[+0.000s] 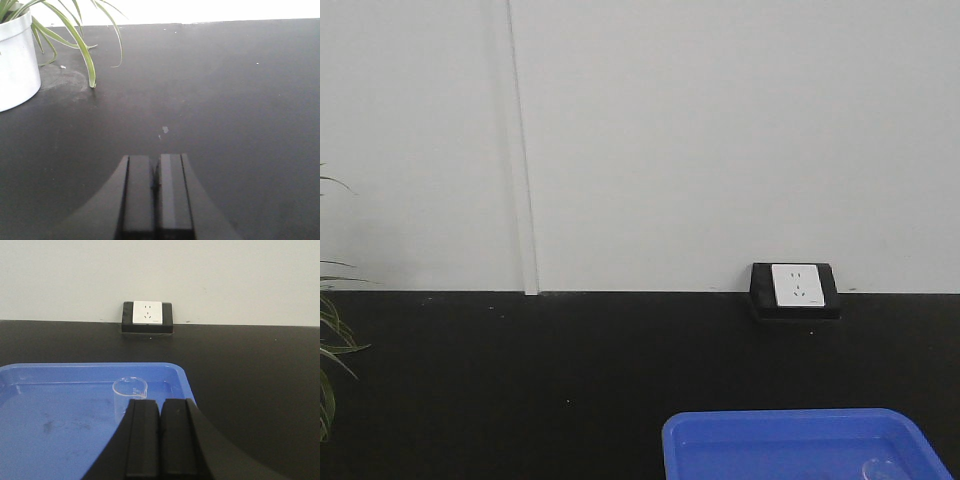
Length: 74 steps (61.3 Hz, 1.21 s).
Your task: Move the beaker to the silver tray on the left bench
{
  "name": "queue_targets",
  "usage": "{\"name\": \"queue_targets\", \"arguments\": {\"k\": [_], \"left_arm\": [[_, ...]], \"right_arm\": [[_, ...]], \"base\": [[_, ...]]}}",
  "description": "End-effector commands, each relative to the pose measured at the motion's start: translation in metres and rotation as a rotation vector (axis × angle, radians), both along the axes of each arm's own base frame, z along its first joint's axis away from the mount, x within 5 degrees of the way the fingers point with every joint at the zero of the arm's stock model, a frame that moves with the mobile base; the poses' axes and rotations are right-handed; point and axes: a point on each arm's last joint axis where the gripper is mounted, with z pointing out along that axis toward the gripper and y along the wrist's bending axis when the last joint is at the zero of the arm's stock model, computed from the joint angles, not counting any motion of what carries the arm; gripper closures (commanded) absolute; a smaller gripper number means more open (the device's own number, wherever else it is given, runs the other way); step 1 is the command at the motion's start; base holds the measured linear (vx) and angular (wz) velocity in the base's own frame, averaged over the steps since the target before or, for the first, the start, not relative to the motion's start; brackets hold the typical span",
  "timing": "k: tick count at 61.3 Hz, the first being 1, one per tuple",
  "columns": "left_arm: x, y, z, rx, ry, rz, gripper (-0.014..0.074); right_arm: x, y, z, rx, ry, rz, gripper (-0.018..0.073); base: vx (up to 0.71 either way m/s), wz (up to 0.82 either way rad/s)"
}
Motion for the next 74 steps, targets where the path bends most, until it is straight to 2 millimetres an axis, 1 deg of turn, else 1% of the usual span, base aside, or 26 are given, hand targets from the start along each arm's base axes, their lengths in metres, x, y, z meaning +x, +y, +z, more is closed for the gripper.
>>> {"name": "queue_targets", "arguments": {"k": [1,33,42,58,64,74], "left_arm": [[0.002,0.0,0.001,-0.008,-0.068,0.0,0.0595],[0.002,0.0,0.001,-0.008,-0.068,0.0,0.0595],[0.002,0.0,0.001,-0.008,-0.068,0.0,0.0595],[0.002,0.0,0.001,-0.008,-0.068,0.0,0.0595],[0.002,0.0,0.001,-0.009,-0.068,0.0,0.0595],[0.002,0.0,0.001,-0.009,-0.068,0.0,0.0595]], "right_arm": [[0.0,0.0,0.006,-0.024,-0.084,-0.004,0.057],[0.0,0.0,0.006,-0.024,-0.084,-0.004,0.057],[0.0,-0.001,0.007,-0.159,-0.086,-0.004,0.057],[0.0,-0.001,0.007,-0.163,-0.087,-0.004,0.057],[0.0,-0.001,0.01,-0.152,-0.122,-0.003,0.057],[-0.001,0.0,0.023,-0.082,-0.265,-0.001,0.057]], "base": [[0.0,0.0],[0.0,0.0],[0.0,0.0],[0.0,0.0],[0.0,0.0],[0.0,0.0]]}}
